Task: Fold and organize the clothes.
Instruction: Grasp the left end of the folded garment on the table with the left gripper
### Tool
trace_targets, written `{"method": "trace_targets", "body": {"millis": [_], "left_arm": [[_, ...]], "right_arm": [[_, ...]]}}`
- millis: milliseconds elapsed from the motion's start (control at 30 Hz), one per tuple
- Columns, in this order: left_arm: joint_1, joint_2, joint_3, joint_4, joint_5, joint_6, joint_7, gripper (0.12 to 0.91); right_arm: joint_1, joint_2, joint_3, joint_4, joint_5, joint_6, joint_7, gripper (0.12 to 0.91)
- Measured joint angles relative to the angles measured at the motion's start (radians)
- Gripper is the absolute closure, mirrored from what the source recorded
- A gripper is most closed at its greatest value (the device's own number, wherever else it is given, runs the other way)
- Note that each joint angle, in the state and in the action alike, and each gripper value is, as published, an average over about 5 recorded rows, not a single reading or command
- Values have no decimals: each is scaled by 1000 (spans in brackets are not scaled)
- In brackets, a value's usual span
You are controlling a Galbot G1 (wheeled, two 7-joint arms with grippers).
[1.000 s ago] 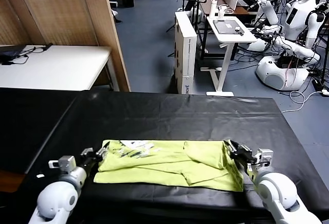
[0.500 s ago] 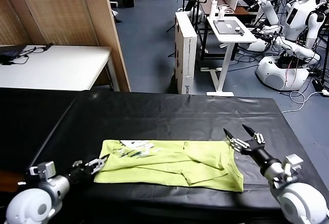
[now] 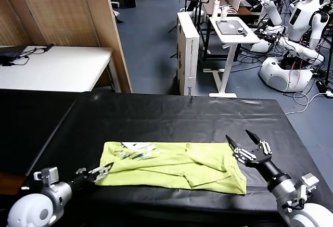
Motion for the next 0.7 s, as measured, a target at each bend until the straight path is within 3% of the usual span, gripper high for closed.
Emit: {"method": "trace_targets", "body": {"millis": [700], "left_arm": [[-19, -22, 36, 32, -96, 24, 16, 131]], "right_arm": [[-9, 12, -16, 32, -19, 0, 4, 118]]}}
